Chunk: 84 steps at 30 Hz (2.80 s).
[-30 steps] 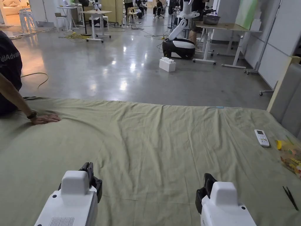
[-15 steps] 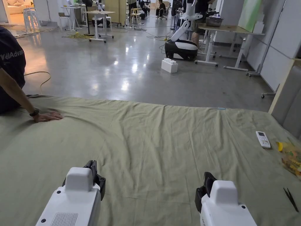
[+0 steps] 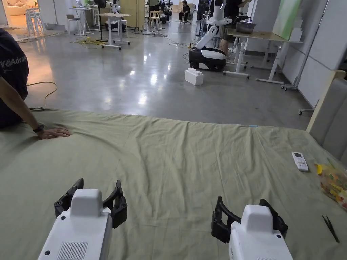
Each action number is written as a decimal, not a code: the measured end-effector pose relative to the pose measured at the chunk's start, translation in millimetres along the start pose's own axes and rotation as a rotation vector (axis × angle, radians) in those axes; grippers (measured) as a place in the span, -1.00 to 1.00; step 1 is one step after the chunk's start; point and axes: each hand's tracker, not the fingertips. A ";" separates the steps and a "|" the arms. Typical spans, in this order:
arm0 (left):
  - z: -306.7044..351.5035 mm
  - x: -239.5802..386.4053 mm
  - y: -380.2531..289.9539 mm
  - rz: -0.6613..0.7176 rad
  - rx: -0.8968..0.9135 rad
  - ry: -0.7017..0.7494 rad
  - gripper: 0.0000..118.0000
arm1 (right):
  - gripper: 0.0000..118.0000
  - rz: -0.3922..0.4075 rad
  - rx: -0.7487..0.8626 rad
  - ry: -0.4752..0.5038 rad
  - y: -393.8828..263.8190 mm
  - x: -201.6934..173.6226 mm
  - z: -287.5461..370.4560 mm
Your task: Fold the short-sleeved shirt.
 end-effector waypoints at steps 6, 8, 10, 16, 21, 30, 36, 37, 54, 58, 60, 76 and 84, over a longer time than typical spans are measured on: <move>1.4 5.0 4.0 -0.051 0.021 -0.043 0.68 | 0.93 -0.018 0.007 0.005 4.1 1.2 1.7; 2.8 4.9 3.8 -0.059 0.038 -0.058 0.69 | 0.93 -0.035 0.015 0.010 5.4 2.3 3.0; 2.5 6.0 6.1 -0.059 0.028 -0.056 0.69 | 0.97 -0.048 0.015 0.015 7.6 3.4 4.3; 2.5 2.2 9.8 -0.017 0.008 -0.043 0.71 | 1.00 -0.114 0.022 0.061 11.9 7.4 2.8; 2.7 0.8 8.2 -0.020 0.004 -0.020 0.71 | 1.00 -0.081 0.033 -0.056 22.5 0.9 2.9; -2.6 0.0 7.1 -0.025 -0.044 -0.015 0.71 | 1.00 -0.159 -0.012 -0.042 29.0 0.0 -1.3; -1.1 -2.4 9.7 0.003 -0.043 -0.058 0.71 | 1.00 -0.201 -0.061 -0.114 33.9 -1.6 -1.4; -1.3 -2.7 10.6 0.009 -0.046 -0.064 0.72 | 1.00 -0.197 -0.059 -0.117 34.7 -2.9 -2.0; 1.0 -6.0 9.8 -0.011 -0.059 -0.049 0.72 | 1.00 -0.276 -0.260 -0.087 28.7 -4.8 -13.3; -4.9 -9.9 8.4 0.007 -0.096 -0.021 0.72 | 1.00 -0.290 -0.267 -0.082 28.7 -0.1 -13.7; -5.9 -12.9 7.6 0.030 -0.099 -0.030 0.72 | 1.00 -0.275 -0.263 -0.078 30.3 0.6 -12.1; -4.0 -10.0 5.7 -0.018 -0.061 -0.035 0.72 | 1.00 -0.334 -0.296 -0.031 29.0 8.3 -17.8; -3.1 -15.4 3.7 0.013 -0.056 -0.040 0.72 | 1.00 -0.312 -0.288 -0.065 25.3 11.2 -23.5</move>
